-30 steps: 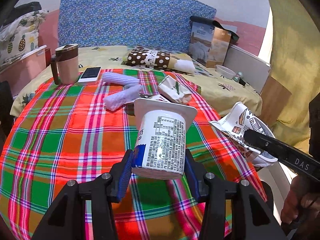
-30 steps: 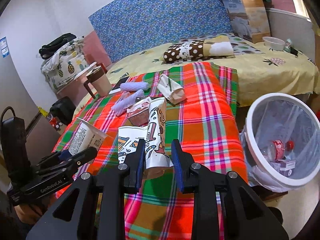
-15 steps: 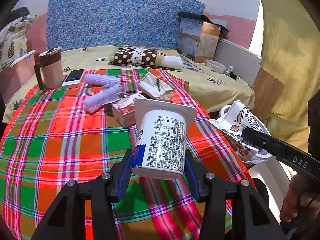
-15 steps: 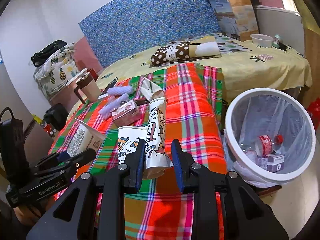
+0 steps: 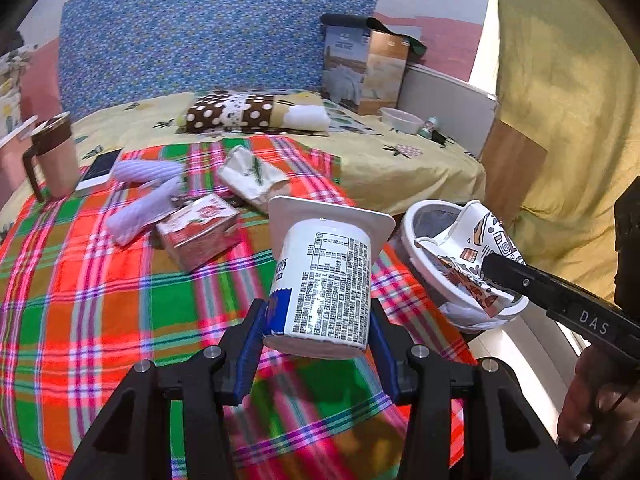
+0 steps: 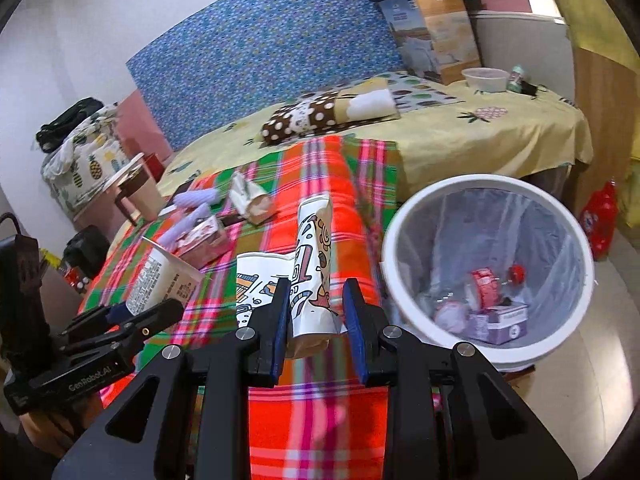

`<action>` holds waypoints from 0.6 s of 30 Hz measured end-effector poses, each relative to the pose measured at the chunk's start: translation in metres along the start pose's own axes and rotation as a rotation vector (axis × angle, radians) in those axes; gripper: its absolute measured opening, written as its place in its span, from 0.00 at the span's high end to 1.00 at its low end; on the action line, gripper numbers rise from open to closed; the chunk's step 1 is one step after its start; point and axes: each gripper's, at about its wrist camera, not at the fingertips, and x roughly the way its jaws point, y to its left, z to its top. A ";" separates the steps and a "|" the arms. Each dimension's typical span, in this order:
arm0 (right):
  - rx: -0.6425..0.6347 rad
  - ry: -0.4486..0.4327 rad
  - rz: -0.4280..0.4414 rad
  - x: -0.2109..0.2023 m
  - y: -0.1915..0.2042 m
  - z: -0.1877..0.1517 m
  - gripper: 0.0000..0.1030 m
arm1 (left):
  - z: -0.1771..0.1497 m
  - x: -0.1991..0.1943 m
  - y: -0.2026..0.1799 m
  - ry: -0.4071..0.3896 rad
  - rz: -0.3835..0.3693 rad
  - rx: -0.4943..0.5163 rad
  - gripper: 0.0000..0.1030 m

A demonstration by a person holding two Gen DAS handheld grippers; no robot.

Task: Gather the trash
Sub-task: 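Carry the yogurt cup and printed paper cup in both grippers over the white bin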

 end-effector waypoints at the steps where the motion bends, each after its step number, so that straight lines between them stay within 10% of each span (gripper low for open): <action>1: 0.007 -0.002 -0.008 -0.001 -0.004 0.000 0.72 | 0.001 0.002 -0.003 0.001 -0.005 0.006 0.52; 18: 0.105 -0.030 -0.116 -0.016 -0.064 0.000 0.72 | 0.026 0.049 -0.082 0.027 -0.119 0.144 0.52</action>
